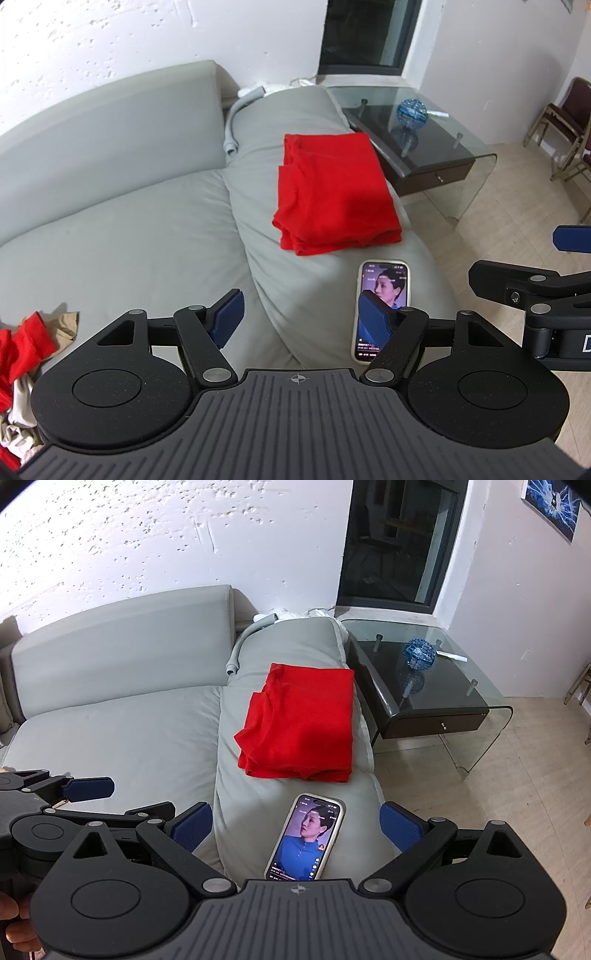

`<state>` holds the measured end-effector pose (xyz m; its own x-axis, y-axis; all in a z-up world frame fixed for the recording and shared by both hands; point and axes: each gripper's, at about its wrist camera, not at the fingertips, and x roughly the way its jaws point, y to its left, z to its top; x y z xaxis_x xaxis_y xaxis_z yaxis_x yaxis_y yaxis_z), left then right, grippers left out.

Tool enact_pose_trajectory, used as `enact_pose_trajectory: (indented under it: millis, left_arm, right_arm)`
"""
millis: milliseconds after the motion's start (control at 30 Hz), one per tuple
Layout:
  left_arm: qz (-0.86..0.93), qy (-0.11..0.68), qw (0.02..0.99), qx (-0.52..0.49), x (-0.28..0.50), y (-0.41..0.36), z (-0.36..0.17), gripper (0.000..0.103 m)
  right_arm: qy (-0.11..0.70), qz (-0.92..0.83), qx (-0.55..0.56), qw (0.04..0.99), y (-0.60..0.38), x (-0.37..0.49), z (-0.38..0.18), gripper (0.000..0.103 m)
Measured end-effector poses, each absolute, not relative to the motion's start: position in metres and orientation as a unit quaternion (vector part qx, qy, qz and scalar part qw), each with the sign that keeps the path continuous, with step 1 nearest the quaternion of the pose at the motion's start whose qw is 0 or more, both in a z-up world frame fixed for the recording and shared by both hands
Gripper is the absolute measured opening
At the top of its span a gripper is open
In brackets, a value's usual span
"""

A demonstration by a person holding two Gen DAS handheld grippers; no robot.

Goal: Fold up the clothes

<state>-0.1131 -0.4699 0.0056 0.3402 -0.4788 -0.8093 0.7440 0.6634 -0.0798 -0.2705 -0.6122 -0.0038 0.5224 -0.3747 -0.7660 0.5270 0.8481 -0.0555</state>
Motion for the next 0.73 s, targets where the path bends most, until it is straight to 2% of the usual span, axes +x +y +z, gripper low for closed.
enact_pose_trajectory:
  millis: [733]
  left_arm:
    - [-0.386, 0.418, 0.807, 0.16, -0.1145, -0.466, 0.0063, 0.074]
  right_arm:
    - [0.415, -0.262, 0.093, 0.866, -0.6145, -0.2726, -0.0053, 0.097]
